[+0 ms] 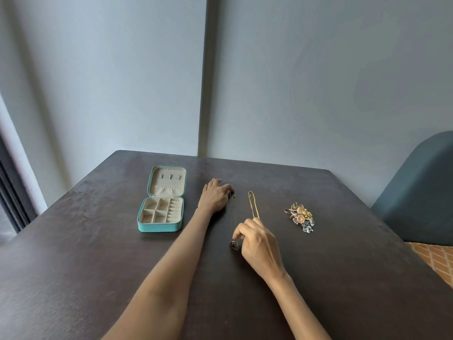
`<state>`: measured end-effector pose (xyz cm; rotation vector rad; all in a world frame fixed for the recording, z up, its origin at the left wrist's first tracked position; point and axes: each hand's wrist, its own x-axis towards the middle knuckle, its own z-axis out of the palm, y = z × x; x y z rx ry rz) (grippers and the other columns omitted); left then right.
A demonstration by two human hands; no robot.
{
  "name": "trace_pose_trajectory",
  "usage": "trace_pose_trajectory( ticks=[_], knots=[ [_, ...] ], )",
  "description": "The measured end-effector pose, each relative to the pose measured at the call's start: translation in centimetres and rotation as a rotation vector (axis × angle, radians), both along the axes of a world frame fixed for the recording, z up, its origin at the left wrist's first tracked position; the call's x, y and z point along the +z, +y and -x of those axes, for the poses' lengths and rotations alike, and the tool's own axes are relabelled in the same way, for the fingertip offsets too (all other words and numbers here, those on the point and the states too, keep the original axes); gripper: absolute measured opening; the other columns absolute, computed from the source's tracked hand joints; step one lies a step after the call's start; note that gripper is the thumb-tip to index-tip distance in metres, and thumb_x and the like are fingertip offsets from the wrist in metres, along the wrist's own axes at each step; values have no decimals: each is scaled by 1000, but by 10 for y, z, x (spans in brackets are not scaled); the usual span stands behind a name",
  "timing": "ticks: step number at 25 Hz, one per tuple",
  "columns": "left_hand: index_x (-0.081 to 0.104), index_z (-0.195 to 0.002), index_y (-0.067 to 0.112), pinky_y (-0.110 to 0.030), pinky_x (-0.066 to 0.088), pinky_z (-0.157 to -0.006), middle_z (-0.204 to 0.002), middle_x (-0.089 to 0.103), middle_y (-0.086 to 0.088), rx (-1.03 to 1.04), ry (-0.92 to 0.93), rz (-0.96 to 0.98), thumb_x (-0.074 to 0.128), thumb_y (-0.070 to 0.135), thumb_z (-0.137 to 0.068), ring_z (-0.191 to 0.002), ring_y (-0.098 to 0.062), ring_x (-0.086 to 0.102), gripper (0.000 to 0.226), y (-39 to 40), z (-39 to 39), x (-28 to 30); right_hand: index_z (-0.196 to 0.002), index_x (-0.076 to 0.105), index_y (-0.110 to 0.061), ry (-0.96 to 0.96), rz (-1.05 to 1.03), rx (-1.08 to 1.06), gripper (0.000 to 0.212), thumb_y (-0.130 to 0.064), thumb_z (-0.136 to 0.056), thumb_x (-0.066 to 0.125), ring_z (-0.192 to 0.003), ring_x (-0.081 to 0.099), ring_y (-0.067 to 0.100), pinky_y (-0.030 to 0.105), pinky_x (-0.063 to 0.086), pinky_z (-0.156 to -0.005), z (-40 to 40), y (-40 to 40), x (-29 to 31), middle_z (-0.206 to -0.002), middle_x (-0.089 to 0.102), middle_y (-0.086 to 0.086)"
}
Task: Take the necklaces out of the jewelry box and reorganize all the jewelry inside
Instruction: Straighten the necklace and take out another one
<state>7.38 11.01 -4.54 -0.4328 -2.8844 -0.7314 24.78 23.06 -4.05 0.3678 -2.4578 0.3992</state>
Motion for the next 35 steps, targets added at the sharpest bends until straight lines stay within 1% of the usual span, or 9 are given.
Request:
trace_pose_trajectory(
  ticks=[2,6,13,17,20,25,29,32,35],
  knots=[
    [58,-120,30,-40,16,-117,-150,29,-12,-2,-4,2,35,28,-99,-142,-27,20,31,0,0,0,-64,61,-25,1,-16,-1,30,3,-68,50,-69,48,8,15,34,-54,0,0,0,-65,52,-10],
    [59,-120,30,-39,16,-116,-149,29,-11,-1,-2,-4,35,28,-99,-141,-27,21,31,-1,-1,0,-61,65,-27,2,-12,43,40,-4,-74,35,-68,45,7,14,34,-53,-2,0,1,-63,51,-10],
    [58,-120,31,-40,16,-117,-149,29,-12,-4,-7,5,34,29,-99,-141,-28,22,32,-1,-1,-1,-62,67,-26,14,-3,130,42,-2,-74,34,-69,47,7,17,40,-53,-5,1,1,-64,51,-9],
    [59,-119,30,-39,17,-116,-148,30,-11,1,-5,-3,35,28,-99,-140,-27,23,32,0,-1,-2,-66,64,-24,35,49,45,37,-2,-73,35,-69,48,8,14,36,-55,-3,2,0,-65,51,-10],
    [59,-119,30,-39,17,-115,-148,30,-11,4,-3,-9,35,28,-99,-139,-28,24,31,0,-1,-1,-64,65,-25,25,19,1,36,5,-69,46,-69,48,6,13,34,-53,-2,1,-1,-65,52,-11],
    [59,-119,30,-38,16,-115,-148,30,-11,2,0,-7,35,28,-99,-140,-28,23,31,-1,-2,-1,-59,64,-26,21,-31,57,41,-2,-70,33,-69,45,7,15,36,-52,-4,0,0,-64,49,-10],
    [59,-119,30,-38,16,-116,-148,29,-12,-1,-3,-5,34,29,-99,-140,-27,22,32,-1,-2,-1,-58,64,-27,15,-33,84,40,-2,-70,35,-69,43,6,11,30,-53,-4,0,2,-64,49,-10],
    [59,-119,31,-38,16,-116,-149,29,-11,-1,-8,-9,33,28,-100,-141,-27,21,32,-1,-2,0,-61,65,-26,12,-18,77,38,2,-69,40,-70,44,5,11,33,-54,-3,0,0,-65,51,-11],
    [59,-119,31,-38,16,-116,-149,29,-11,-2,-9,-10,33,28,-100,-141,-27,21,32,-1,-2,0,-61,65,-26,14,-25,87,40,-2,-71,35,-70,44,5,13,36,-53,-3,-1,-1,-65,51,-10]
  ],
)
